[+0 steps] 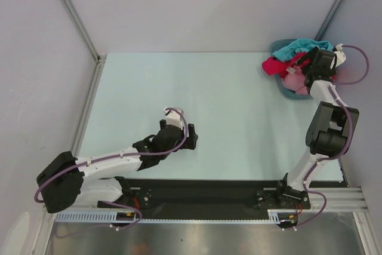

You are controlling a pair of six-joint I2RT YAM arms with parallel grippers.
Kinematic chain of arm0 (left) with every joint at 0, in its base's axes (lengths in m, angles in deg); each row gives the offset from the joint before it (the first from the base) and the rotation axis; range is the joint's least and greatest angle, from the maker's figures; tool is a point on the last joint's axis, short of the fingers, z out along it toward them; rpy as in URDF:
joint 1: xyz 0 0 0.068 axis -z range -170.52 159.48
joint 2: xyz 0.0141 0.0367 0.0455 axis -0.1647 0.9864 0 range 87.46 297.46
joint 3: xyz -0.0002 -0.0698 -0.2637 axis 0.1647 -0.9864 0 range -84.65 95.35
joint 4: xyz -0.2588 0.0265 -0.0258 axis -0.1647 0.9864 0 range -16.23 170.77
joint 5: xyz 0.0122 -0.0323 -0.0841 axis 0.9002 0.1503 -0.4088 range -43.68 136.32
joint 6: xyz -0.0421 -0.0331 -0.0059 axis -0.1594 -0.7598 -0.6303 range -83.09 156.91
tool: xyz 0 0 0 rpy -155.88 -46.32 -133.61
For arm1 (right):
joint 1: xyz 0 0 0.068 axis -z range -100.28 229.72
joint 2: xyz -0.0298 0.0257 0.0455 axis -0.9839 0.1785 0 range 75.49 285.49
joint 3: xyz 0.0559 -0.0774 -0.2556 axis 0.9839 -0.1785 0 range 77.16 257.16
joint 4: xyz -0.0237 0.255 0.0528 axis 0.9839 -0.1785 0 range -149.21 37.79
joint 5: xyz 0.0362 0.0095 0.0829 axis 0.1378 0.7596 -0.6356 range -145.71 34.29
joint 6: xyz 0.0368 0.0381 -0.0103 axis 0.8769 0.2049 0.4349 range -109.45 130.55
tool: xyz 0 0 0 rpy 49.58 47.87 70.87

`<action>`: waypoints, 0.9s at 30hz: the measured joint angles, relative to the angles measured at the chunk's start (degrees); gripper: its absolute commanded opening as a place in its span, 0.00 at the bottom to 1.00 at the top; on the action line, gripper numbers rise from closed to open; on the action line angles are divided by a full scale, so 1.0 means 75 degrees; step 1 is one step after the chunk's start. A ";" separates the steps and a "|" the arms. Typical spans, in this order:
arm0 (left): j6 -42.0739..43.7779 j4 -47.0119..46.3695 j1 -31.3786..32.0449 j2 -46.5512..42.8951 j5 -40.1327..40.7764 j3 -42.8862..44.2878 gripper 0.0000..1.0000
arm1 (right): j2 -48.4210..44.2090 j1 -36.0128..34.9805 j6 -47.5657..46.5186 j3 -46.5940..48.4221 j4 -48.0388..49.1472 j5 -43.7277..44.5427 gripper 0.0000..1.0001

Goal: Fold and stack the t-shirts
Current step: Grab the tshirt from the pile

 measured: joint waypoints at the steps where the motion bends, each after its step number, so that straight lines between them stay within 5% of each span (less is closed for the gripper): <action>1: 0.0000 -0.0006 0.0000 0.0058 -0.0035 0.0000 0.95 | 0.0000 0.0032 0.0085 0.0000 0.0096 -0.0111 1.00; 15: -0.0006 -0.0227 0.0050 0.0828 -0.0233 0.0117 0.95 | 0.0248 -0.0044 0.1035 0.0306 0.0784 -0.1416 1.00; 27: -0.0003 -0.0367 0.0093 0.0866 -0.0297 0.0172 0.95 | 0.0245 -0.0198 0.1046 0.0050 0.0714 -0.1070 1.00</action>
